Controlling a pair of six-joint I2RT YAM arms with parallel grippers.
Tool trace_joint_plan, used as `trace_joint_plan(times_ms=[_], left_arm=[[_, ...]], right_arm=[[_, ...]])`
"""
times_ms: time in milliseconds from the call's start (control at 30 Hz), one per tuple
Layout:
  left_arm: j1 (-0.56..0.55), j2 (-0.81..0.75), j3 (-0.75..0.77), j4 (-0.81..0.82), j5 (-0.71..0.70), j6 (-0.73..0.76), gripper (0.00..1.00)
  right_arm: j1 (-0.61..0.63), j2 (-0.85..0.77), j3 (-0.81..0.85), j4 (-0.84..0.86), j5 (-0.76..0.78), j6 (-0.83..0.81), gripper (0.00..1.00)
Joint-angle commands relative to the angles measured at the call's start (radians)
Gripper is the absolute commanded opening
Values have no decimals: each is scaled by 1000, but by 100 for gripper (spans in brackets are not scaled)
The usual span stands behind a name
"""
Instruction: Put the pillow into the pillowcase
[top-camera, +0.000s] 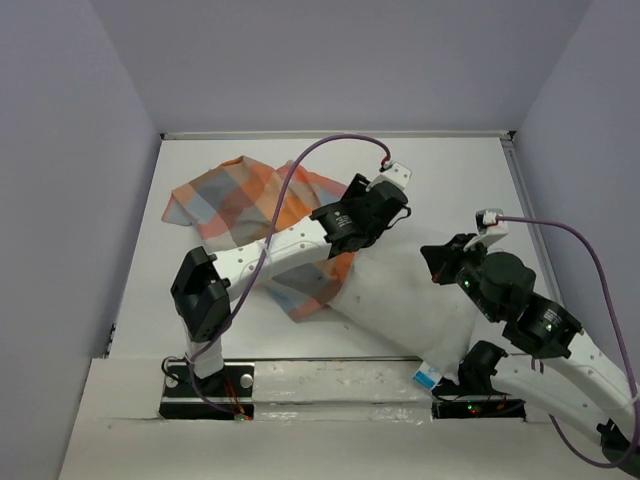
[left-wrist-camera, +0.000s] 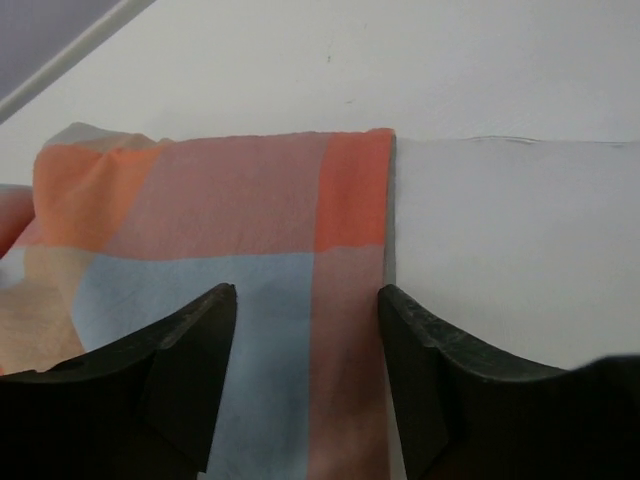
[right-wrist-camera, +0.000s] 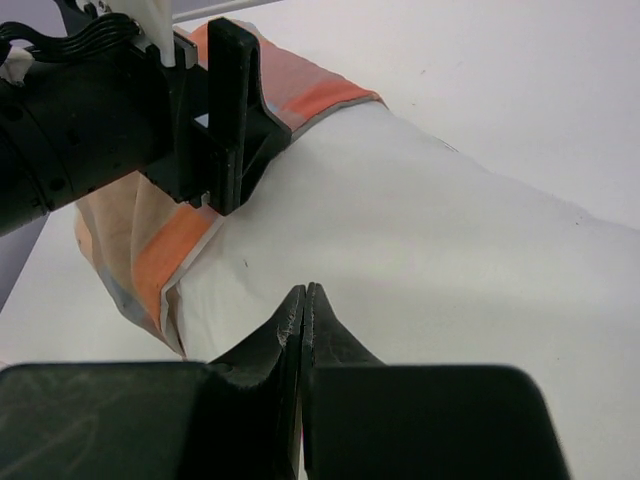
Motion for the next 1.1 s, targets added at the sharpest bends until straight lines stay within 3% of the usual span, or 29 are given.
trace_joint_plan(times_ms=[0, 267, 333, 400, 500, 567, 767, 1067], left_arm=[[4, 51, 72, 19, -96, 69, 63], [48, 69, 77, 83, -70, 110, 8], [54, 60, 69, 90, -36, 106, 4], [54, 43, 59, 91, 10, 89, 6], [64, -1, 45, 88, 91, 32, 48], [79, -43, 22, 102, 157, -9, 64], [96, -66, -9, 104, 295, -55, 68], [97, -9, -27, 51, 263, -25, 63]], right_arm=[[5, 30, -20, 47, 28, 9, 1], [5, 140, -61, 183, -31, -6, 47], [-4, 180, -49, 197, -34, -17, 55], [-17, 200, -40, 212, -60, -24, 59], [-52, 208, -34, 220, -98, -26, 62], [-52, 199, -44, 226, -116, -21, 61], [-52, 182, -63, 228, -132, -4, 58], [-52, 142, -49, 214, -115, -21, 58]])
